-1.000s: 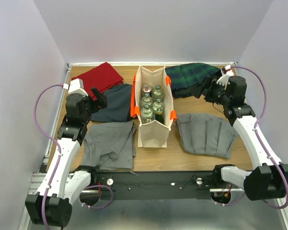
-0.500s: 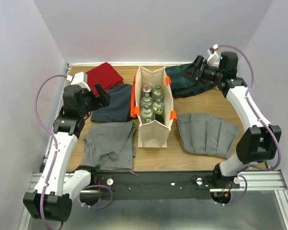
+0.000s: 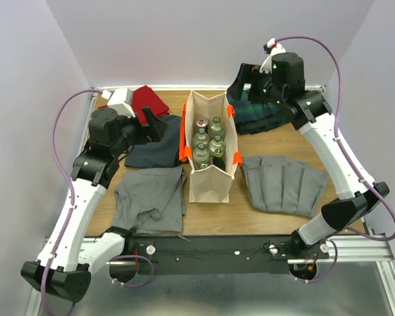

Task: Take the beverage out of the canvas bag
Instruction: Adjust the canvas bag at the center of the board.

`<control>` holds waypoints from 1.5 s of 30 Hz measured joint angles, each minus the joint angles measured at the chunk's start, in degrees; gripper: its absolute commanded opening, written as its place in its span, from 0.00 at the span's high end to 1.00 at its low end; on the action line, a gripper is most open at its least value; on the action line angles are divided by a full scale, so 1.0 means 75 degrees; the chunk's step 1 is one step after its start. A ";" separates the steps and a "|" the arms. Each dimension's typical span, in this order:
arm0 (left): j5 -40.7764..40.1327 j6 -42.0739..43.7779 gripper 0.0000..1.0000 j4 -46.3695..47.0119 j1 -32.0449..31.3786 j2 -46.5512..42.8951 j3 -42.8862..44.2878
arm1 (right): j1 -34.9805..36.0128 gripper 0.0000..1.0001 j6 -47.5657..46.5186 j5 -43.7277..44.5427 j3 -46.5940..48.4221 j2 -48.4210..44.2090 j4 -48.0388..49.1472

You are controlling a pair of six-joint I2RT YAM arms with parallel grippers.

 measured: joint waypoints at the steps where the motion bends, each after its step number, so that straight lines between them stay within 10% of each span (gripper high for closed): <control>1: -0.0105 -0.0012 0.01 -0.0009 -0.0367 0.0041 0.0117 | 0.0131 0.00 0.0003 0.0268 -0.0058 -0.0032 -0.0146; 9: -0.1757 -0.0052 0.01 -0.0670 -0.2664 0.0131 0.0347 | 0.0699 0.00 0.0440 0.2209 -0.1757 -0.1553 -0.0434; 18: -0.2754 -0.0032 0.01 -0.1408 -0.2996 0.0114 0.0379 | 0.0697 0.00 0.0527 0.2328 -0.3824 -0.3928 0.1233; 45: -0.2361 -0.0326 0.01 -0.2340 -0.3751 0.1478 0.2215 | 0.0697 0.00 -0.1285 0.1626 -0.0860 -0.1023 -0.0790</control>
